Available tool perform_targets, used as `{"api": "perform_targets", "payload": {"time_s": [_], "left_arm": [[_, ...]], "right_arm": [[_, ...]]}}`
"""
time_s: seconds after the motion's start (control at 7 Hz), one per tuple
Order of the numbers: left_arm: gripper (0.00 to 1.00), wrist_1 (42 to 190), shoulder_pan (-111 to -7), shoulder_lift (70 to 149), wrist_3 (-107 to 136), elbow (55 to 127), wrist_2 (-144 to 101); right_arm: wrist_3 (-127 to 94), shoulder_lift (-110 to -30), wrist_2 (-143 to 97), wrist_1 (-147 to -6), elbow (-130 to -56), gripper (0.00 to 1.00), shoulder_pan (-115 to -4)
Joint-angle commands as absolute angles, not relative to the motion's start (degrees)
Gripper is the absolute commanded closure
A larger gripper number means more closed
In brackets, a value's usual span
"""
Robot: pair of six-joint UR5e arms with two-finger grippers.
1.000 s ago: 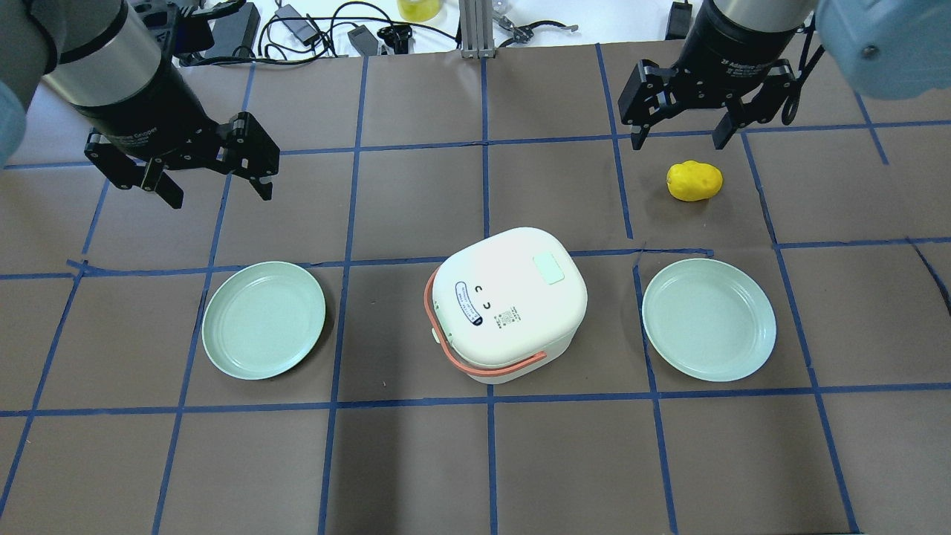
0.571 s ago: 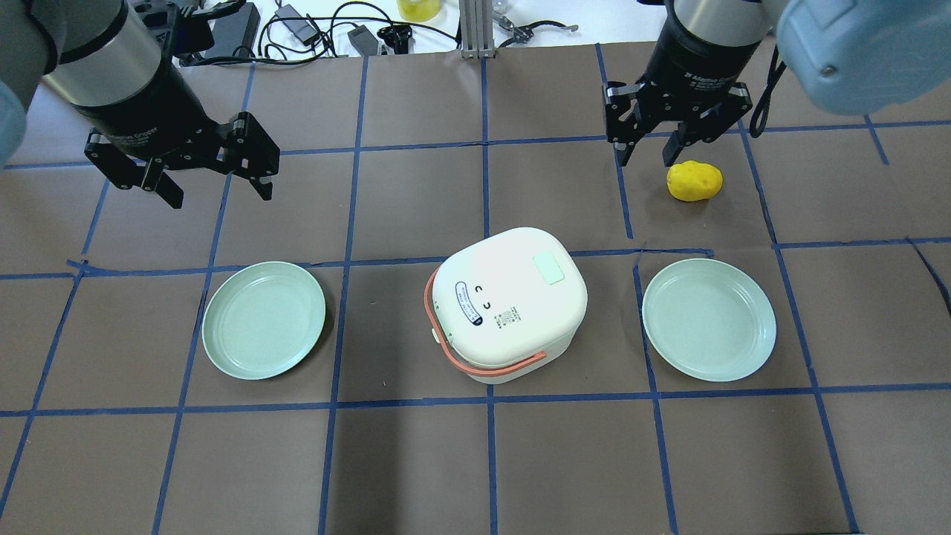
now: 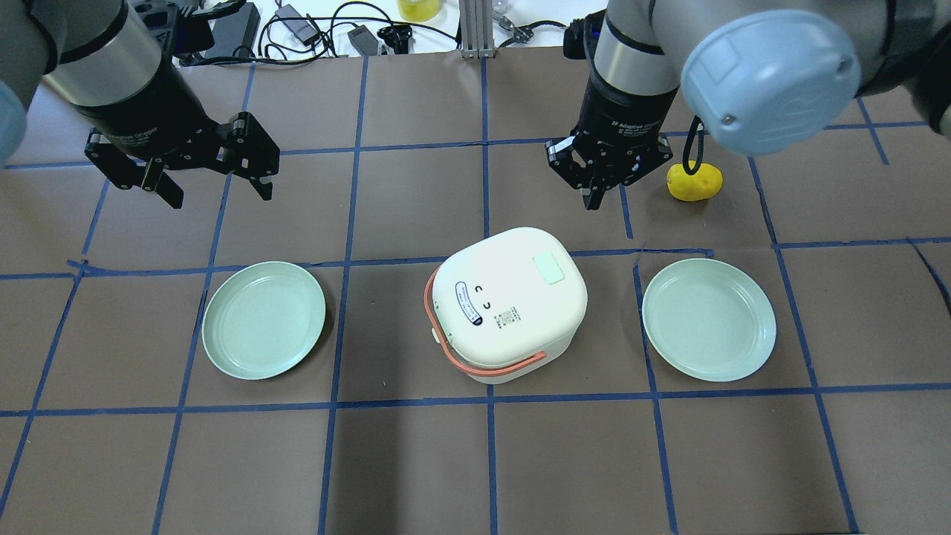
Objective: Press rice cooker button
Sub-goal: 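Move the right gripper over the green button on the white rice cooker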
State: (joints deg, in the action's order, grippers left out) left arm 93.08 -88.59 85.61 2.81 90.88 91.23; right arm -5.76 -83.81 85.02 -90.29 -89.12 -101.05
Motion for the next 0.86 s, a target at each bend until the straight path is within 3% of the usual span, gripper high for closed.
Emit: {"api": "perform_targets", "payload": {"time_s": [0.0, 0.71], "left_arm": [[0.00, 93.08, -88.59, 85.61, 2.81, 90.88, 91.23], [0.00, 93.08, -88.59, 85.61, 2.81, 90.88, 91.23]], "right_arm": [[-5.71, -83.15, 84.99, -92.18, -92.71, 1.00, -102.30], [-5.63, -81.48, 83.25, -94.92, -95.18, 1.00, -104.59]]}}
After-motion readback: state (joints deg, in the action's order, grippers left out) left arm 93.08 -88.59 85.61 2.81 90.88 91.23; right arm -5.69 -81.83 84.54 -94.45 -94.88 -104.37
